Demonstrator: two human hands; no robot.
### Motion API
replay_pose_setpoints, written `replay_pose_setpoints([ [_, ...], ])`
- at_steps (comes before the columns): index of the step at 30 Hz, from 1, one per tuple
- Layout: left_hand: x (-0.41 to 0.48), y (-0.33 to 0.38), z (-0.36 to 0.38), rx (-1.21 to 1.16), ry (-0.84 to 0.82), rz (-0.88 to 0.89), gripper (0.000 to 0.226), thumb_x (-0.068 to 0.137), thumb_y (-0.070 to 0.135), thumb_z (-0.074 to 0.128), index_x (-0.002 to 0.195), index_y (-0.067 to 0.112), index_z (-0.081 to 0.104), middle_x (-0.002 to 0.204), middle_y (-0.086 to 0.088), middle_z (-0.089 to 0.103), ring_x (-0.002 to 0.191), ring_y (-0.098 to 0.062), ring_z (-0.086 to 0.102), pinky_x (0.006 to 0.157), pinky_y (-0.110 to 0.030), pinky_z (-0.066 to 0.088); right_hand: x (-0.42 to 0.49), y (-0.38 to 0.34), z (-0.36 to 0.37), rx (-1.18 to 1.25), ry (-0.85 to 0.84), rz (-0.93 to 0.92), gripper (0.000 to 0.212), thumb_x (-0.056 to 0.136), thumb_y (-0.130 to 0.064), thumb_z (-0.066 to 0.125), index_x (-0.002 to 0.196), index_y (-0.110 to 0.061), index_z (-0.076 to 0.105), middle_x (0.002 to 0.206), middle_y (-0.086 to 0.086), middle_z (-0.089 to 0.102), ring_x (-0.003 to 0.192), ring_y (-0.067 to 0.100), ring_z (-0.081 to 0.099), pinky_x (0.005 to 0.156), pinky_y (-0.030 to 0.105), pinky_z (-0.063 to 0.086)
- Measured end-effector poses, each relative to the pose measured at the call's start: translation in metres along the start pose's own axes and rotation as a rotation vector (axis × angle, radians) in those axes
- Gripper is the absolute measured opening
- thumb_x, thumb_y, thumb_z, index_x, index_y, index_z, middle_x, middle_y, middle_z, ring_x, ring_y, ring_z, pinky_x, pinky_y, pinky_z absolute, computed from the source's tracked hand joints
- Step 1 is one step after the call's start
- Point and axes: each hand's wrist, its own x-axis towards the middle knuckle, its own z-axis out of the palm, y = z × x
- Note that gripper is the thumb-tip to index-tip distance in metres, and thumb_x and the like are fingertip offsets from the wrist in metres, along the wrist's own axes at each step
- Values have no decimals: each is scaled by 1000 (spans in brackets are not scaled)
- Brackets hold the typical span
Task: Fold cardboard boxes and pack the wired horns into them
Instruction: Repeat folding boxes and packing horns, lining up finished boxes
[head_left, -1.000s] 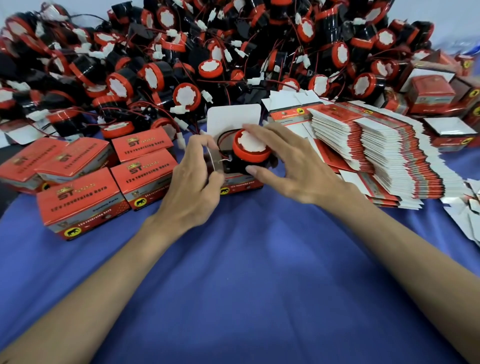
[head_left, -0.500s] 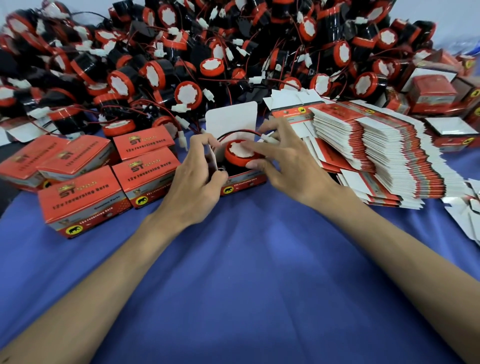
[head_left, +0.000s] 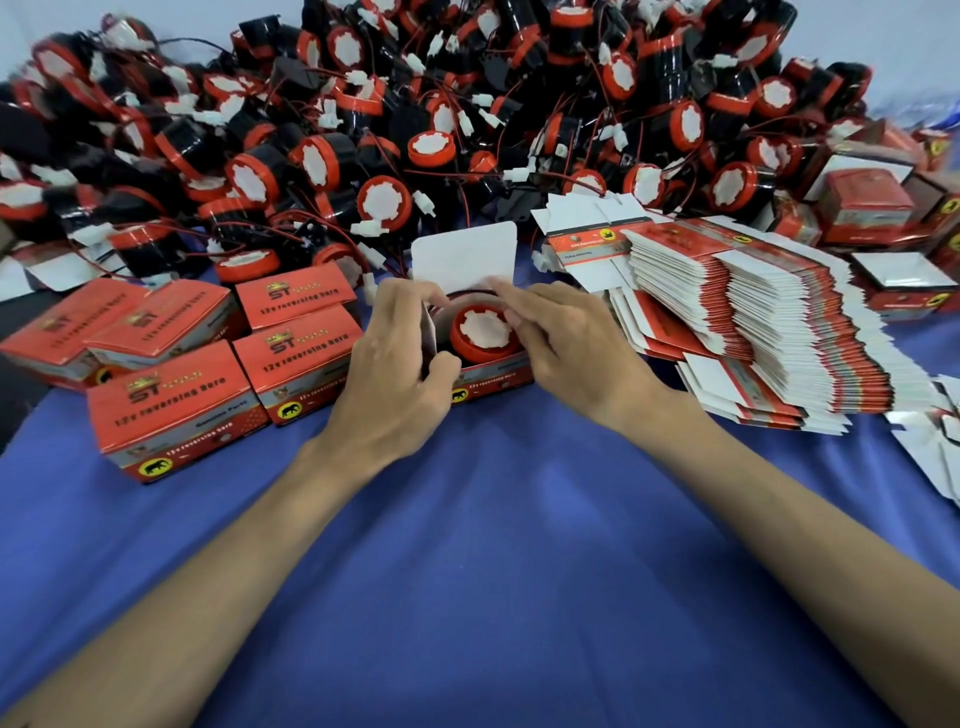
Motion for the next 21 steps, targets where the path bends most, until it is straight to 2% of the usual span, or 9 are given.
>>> replay_pose_setpoints([
  [2, -1, 0, 0, 30, 20, 49, 22, 84, 28, 50, 99, 12, 44, 94, -3, 41, 75, -4, 42, 66, -12, 35, 0, -1, 1, 91, 40, 45, 32, 92, 4, 51, 122, -2, 64, 88, 15, 69, 80, 29, 61, 75, 32, 47],
  [5, -2, -1, 2, 60, 10, 40, 34, 87, 46, 50, 100, 15, 48, 97, 1, 40, 75, 1, 44, 67, -11, 37, 0, -2, 1, 174, 93, 124, 28, 92, 5, 51, 114, -1, 68, 100, 12, 72, 92, 25, 67, 83, 15, 46],
  [6, -2, 0, 3, 54, 3, 49, 34, 87, 44, 50, 103, 14, 51, 100, -1, 42, 74, 0, 44, 66, -13, 39, 1, -4, 2, 175, 104, 151, 27, 91, 6, 52, 111, 0, 69, 100, 11, 73, 92, 25, 68, 82, 15, 47],
  [9, -2, 1, 2, 63, -3, 100, 25, 83, 24, 55, 104, 10, 59, 102, -12, 47, 75, -9, 46, 65, -29, 43, 2, -7, 2, 156, 113, 190, 22, 87, 8, 54, 100, 1, 70, 88, 10, 73, 80, 27, 68, 74, 30, 49],
  [12, -1, 1, 1, 80, 6, 74, 17, 77, 13, 57, 93, 11, 61, 96, -11, 48, 75, -18, 49, 65, -38, 45, 3, -9, 0, 131, 85, 203, 25, 84, 8, 55, 96, -2, 74, 92, 13, 68, 80, 22, 62, 74, 26, 46],
  [15, -1, 2, 2, 92, 15, 68, 13, 76, 13, 57, 89, 11, 61, 92, -9, 47, 72, -16, 46, 64, -37, 43, 3, -10, -5, 56, -9, 203, 31, 85, 3, 52, 103, -9, 75, 102, 11, 50, 75, 14, 46, 72, 25, 41],
  [17, -2, 2, 3, 110, 28, 64, 12, 77, 16, 57, 87, 12, 61, 90, -7, 46, 68, -15, 45, 63, -34, 42, 3, -9, -11, 22, -120, 152, 40, 86, 3, 47, 114, -13, 71, 102, 7, 43, 78, 16, 47, 78, 29, 43],
  [19, -1, 2, 3, 125, 43, 55, 12, 77, 17, 55, 86, 12, 61, 89, -5, 45, 65, -15, 44, 61, -31, 41, 3, -6, -16, -3, -190, 71, 44, 88, 10, 44, 124, -6, 63, 102, 11, 48, 84, 24, 55, 85, 35, 46],
  [21, -1, 2, 2, 133, 51, 45, 13, 76, 18, 53, 86, 13, 60, 88, -4, 46, 64, -18, 46, 59, -33, 43, 2, 1, -20, 52, -155, 53, 39, 88, 16, 47, 123, 3, 59, 96, 15, 59, 79, 22, 59, 78, 21, 48],
])
